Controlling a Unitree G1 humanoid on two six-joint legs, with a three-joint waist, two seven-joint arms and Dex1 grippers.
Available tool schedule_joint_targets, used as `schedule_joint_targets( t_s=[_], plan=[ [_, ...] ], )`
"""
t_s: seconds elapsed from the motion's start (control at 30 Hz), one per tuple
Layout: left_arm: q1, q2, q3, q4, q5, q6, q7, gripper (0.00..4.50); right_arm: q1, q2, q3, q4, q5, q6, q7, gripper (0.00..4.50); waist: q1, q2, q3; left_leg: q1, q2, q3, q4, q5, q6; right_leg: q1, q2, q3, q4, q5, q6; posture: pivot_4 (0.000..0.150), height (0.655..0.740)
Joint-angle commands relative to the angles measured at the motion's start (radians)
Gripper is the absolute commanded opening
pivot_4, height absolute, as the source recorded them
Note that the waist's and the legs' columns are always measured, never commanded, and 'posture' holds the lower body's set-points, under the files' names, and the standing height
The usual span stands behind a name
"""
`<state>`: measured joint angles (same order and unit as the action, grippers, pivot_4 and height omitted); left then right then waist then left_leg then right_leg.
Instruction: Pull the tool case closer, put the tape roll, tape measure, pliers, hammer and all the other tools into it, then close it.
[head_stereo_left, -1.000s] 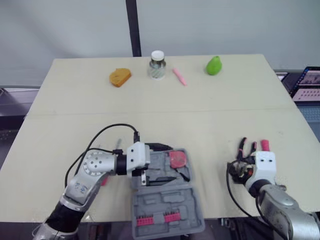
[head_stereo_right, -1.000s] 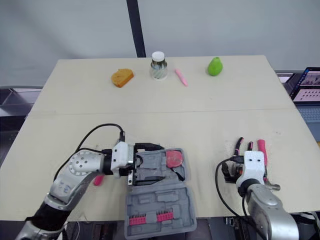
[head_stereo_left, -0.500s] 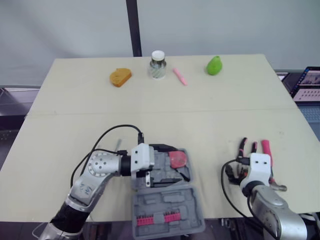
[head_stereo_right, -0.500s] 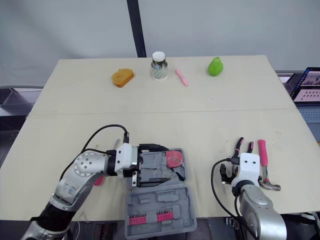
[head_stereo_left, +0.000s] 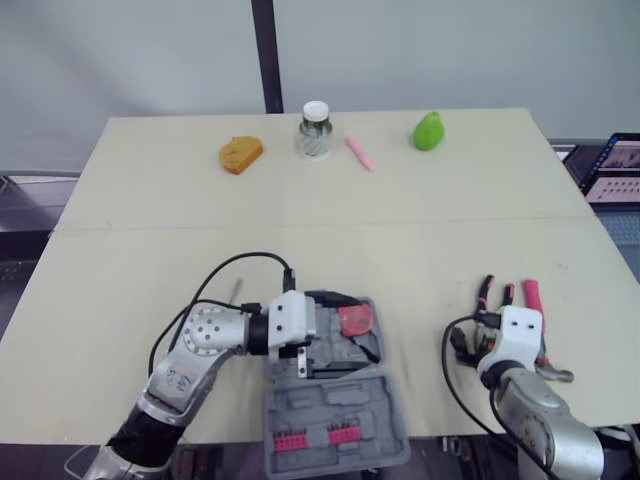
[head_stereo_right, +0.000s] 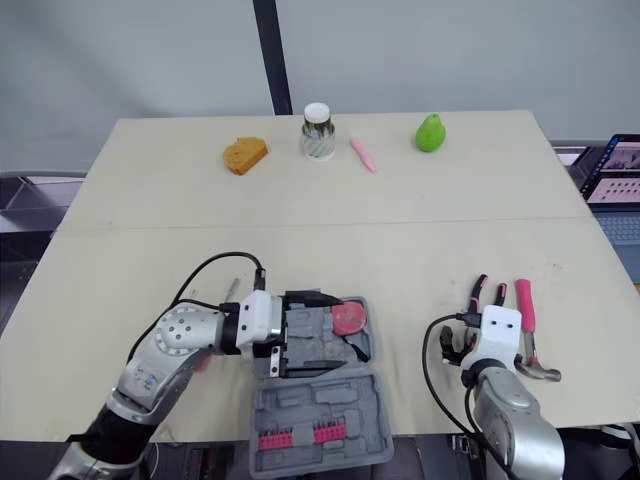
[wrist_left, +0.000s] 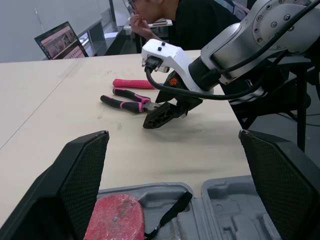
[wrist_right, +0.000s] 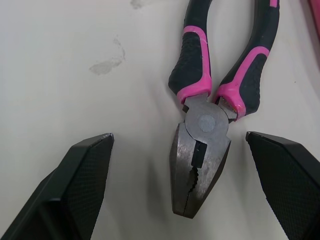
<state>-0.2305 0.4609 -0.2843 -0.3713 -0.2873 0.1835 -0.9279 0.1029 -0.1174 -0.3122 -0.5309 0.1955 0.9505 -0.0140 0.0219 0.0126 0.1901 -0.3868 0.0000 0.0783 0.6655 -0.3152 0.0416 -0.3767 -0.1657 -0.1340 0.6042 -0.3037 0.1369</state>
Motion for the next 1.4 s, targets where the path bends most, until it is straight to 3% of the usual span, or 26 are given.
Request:
schedule_joint_targets(
  t_s=[0.03, 0.33, 0.43, 0.6, 0.63, 1.0, 1.27, 1.4],
  plan=[
    [-0.008, -0.008, 0.001, -0.005, 0.001, -0.019, 0.006, 4.50, -0.006, 0.011, -0.026, 0.021, -0.012, -0.031, -0.027, 4.48, 0.000, 0.000, 0.000, 0.000, 0.000, 0.000, 0.000, 0.000, 0.000, 0.000, 0.000, 0.000, 0.000, 0.000, 0.000, 0.150, 0.7400],
    [-0.009, -0.016, -0.001, -0.002, 0.005, -0.024, 0.007, 4.50, -0.023, 0.020, -0.033, 0.055, -0.022, -0.057, -0.039, 4.48, -0.001, 0.000, 0.000, 0.000, 0.000, 0.000, 0.000, 0.000, 0.000, 0.000, 0.000, 0.000, 0.000, 0.000, 0.000, 0.150, 0.7400],
    [-0.013, -0.019, -0.003, -0.001, 0.005, -0.023, 0.008, 4.50, -0.021, 0.019, -0.035, 0.060, -0.023, -0.064, -0.042, 3.58, 0.000, 0.000, 0.000, 0.000, 0.000, 0.000, 0.000, 0.000, 0.000, 0.000, 0.000, 0.000, 0.000, 0.000, 0.000, 0.150, 0.7400],
    [-0.016, -0.024, -0.005, -0.001, 0.004, -0.020, 0.008, 4.50, -0.019, 0.017, -0.037, 0.058, -0.023, -0.064, -0.044, 1.07, 0.001, -0.001, 0.000, 0.000, 0.000, 0.000, 0.000, 0.000, 0.000, 0.000, 0.000, 0.001, 0.000, 0.000, 0.000, 0.150, 0.7400],
    [-0.017, -0.025, -0.006, -0.001, 0.004, -0.020, 0.008, 4.50, -0.018, 0.015, -0.040, 0.059, -0.023, -0.065, -0.044, 0.96, 0.001, -0.001, 0.000, 0.000, 0.000, 0.000, 0.000, 0.000, 0.000, 0.000, 0.000, 0.001, 0.000, 0.000, 0.000, 0.150, 0.7400],
    [-0.015, -0.023, 0.006, 0.011, 0.004, -0.022, 0.010, 4.50, -0.035, -0.075, -0.027, 0.048, 0.001, -0.082, 0.040, 0.96, 0.001, -0.001, 0.000, 0.000, -0.001, 0.000, 0.000, 0.000, 0.001, 0.000, 0.000, 0.002, 0.000, 0.000, 0.000, 0.150, 0.7400],
    [0.089, 0.046, 0.157, -0.024, -0.017, -0.021, 0.058, 4.50, -0.159, -0.409, 0.022, 0.051, 0.140, -0.111, 0.414, 0.96, -0.021, 0.000, 0.000, 0.001, 0.001, 0.001, -0.001, 0.000, 0.001, -0.001, 0.001, 0.002, 0.000, 0.000, 0.000, 0.150, 0.7400],
    [0.226, 0.097, 0.280, -0.093, -0.040, -0.017, 0.088, 4.50, -0.311, -0.599, 0.155, 0.118, 0.191, -0.174, 0.699, 0.96, -0.028, -0.001, 0.001, 0.000, 0.001, 0.001, -0.001, -0.001, 0.002, 0.000, 0.001, 0.002, -0.001, 0.000, 0.000, 0.150, 0.7400]
  ],
)
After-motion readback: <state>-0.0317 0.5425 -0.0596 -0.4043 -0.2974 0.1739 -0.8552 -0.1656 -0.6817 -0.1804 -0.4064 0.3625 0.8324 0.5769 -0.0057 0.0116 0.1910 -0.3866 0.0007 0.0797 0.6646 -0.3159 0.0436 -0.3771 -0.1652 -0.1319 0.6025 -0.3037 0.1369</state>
